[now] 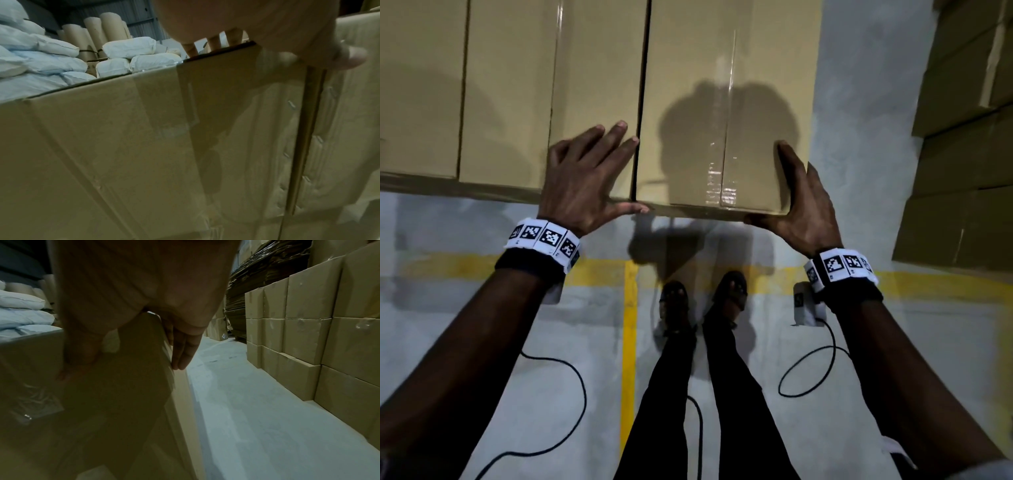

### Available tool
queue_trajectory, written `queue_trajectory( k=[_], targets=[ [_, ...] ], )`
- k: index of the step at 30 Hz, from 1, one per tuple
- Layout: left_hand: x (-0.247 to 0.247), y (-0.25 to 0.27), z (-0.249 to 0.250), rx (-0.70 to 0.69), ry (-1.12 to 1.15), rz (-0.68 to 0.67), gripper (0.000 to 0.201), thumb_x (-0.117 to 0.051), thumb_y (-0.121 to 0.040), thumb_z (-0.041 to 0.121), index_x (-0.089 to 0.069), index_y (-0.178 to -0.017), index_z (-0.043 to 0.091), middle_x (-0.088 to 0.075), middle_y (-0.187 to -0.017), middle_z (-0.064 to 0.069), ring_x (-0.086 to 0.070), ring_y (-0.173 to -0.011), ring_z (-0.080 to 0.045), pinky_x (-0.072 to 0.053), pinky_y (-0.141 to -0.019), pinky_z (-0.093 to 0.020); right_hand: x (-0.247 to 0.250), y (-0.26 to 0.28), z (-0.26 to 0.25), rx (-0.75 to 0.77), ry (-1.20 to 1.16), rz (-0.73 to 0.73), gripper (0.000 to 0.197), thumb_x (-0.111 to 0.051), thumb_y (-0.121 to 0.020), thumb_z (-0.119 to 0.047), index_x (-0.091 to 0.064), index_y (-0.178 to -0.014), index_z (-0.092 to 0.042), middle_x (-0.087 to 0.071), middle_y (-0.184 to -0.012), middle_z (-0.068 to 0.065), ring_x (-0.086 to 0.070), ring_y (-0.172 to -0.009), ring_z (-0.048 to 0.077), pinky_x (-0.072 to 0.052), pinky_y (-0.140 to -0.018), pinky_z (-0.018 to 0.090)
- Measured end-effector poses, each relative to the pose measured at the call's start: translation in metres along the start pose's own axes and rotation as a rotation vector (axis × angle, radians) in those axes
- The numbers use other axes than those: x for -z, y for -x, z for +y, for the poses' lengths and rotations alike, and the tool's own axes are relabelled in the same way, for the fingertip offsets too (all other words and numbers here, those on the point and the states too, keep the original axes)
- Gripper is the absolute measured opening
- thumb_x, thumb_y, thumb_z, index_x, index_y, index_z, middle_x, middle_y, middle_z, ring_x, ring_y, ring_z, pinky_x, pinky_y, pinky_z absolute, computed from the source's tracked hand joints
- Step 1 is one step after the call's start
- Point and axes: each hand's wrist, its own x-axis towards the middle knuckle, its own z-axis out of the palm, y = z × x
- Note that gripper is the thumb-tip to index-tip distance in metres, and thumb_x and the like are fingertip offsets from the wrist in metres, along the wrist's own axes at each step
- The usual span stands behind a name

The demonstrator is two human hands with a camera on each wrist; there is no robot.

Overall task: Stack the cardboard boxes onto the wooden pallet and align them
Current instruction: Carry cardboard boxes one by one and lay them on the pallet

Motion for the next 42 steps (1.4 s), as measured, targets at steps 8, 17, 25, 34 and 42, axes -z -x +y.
queue_trajectory(
  k=[8,17,25,34,42],
  targets=[
    [-0.005,-0.013,-0.013,-0.176,-0.122,-0.010,0.108,-0.042,-0.078,0.094,-0.024,-0.163,0.030,-0.018,-0.172,-0.002,-0.027,-0.152,-0.036,-0.029,-0.110,-0.052,0.005,-0.005,-0.005,-0.029,0.044,-0.045,0.129,-0.094,-0.060,-0.056,-0.012,-0.159,-0.052,-0.035,-0.156,0.003,-0.048,-0.134,0.035,-0.046,-0.103,0.051],
    [-0.008,-0.020,-0.018,-0.231,-0.084,0.012,0.110,-0.045,-0.079,0.092,-0.026,-0.163,0.024,-0.022,-0.171,-0.002,-0.024,-0.155,-0.035,-0.025,-0.116,-0.053,0.004,-0.007,-0.004,-0.010,0.023,-0.033,0.128,-0.094,-0.060,-0.056,-0.014,-0.160,-0.050,-0.035,-0.157,0.003,-0.046,-0.136,0.034,-0.044,-0.106,0.050],
    [-0.006,-0.026,-0.017,-0.211,-0.093,-0.023,0.111,-0.038,-0.078,0.094,-0.023,-0.163,0.023,-0.022,-0.171,0.000,-0.022,-0.155,-0.035,-0.023,-0.117,-0.053,0.006,-0.012,-0.004,0.003,0.025,-0.029,0.127,-0.093,-0.061,-0.048,-0.014,-0.161,-0.047,-0.038,-0.154,0.006,-0.047,-0.134,0.037,-0.046,-0.104,0.053],
    [-0.002,-0.027,-0.016,-0.185,-0.067,-0.043,0.111,-0.036,-0.079,0.093,-0.023,-0.163,0.020,-0.023,-0.171,-0.001,-0.021,-0.155,-0.035,-0.021,-0.119,-0.054,0.006,-0.016,-0.004,0.012,0.018,-0.022,0.128,-0.094,-0.060,-0.048,-0.015,-0.161,-0.046,-0.038,-0.154,0.006,-0.046,-0.135,0.036,-0.045,-0.106,0.053],
    [-0.005,-0.027,-0.015,-0.167,-0.067,-0.051,0.111,-0.036,-0.079,0.092,-0.021,-0.164,0.022,-0.019,-0.171,0.003,-0.019,-0.156,-0.033,-0.020,-0.119,-0.054,0.006,-0.017,-0.003,0.005,0.032,-0.029,0.126,-0.093,-0.063,-0.047,-0.014,-0.161,-0.047,-0.035,-0.157,0.004,-0.046,-0.136,0.036,-0.044,-0.105,0.050]
  ],
)
